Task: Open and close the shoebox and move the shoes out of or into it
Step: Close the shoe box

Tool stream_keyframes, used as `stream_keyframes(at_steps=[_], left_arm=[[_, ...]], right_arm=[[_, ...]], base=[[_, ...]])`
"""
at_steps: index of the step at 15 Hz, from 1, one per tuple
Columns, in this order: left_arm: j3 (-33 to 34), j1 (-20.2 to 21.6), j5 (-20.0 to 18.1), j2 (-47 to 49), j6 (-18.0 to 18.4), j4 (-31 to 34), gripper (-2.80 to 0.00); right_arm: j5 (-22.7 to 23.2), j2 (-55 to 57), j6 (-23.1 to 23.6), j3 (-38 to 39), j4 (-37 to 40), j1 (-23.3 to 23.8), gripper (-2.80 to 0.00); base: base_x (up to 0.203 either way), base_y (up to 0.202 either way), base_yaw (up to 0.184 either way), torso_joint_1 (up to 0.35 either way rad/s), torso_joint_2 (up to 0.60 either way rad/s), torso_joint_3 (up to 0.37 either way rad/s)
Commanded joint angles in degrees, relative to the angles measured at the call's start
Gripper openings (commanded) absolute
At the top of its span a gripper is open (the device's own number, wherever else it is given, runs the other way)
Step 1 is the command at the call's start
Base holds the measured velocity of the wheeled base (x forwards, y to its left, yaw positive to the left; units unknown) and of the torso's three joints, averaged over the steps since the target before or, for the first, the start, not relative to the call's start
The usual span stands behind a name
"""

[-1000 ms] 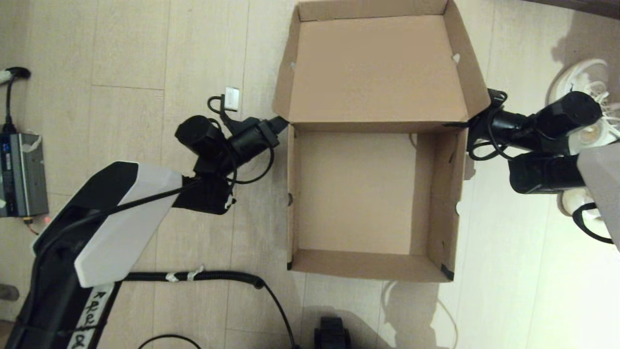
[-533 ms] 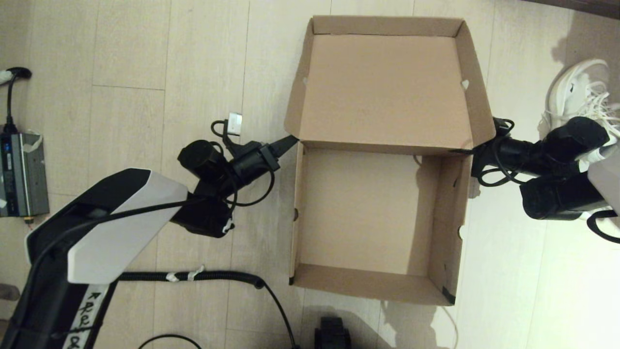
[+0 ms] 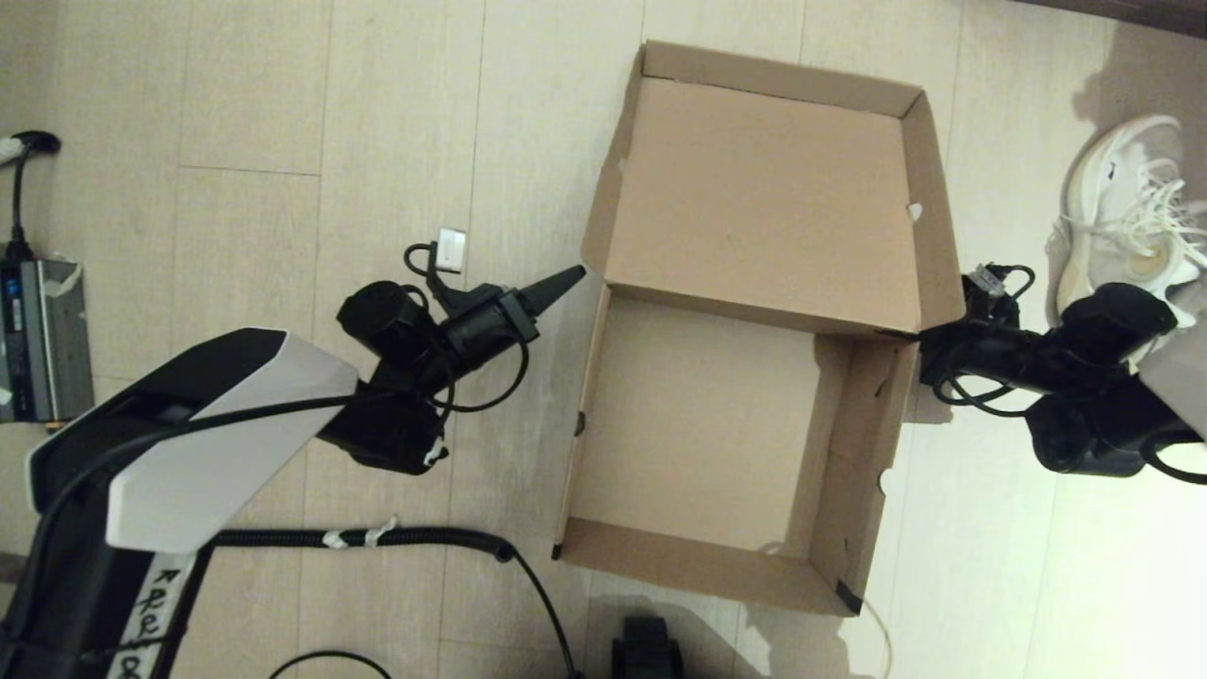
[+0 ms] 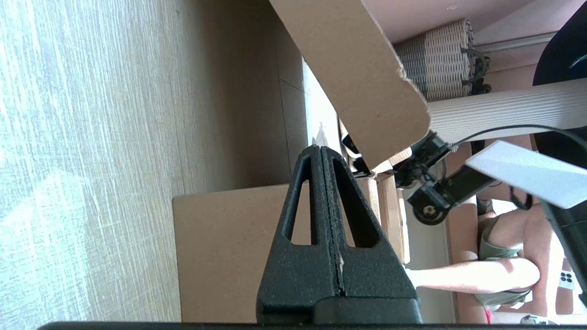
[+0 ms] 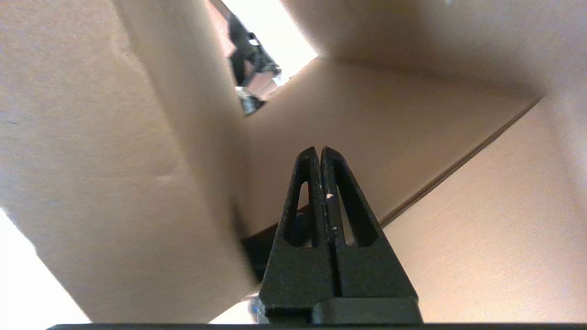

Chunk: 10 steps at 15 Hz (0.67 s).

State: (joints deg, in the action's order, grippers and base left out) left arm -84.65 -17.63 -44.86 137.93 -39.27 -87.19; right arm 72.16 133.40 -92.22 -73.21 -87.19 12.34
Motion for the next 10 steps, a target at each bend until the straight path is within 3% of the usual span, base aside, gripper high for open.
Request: stream_keyframes(at_steps=[1, 10], left_arm=[[-0.01, -0.04, -0.23, -0.03, -0.20, -0.48, -2.80], [-0.86, 0.05, -0.14, 0.15, -0.11, -0.48, -2.80]], right_arm=[[0.37, 2.56, 2.00, -2.29, -0.48, 0.28, -2.80], [0.43, 6.40, 12.08, -21.18, -0.48, 2.69, -2.80]], base=[[0.000, 0.000, 0.000, 0.000, 0.00, 0.000], [0.000, 0.000, 0.000, 0.000, 0.00, 0.000]])
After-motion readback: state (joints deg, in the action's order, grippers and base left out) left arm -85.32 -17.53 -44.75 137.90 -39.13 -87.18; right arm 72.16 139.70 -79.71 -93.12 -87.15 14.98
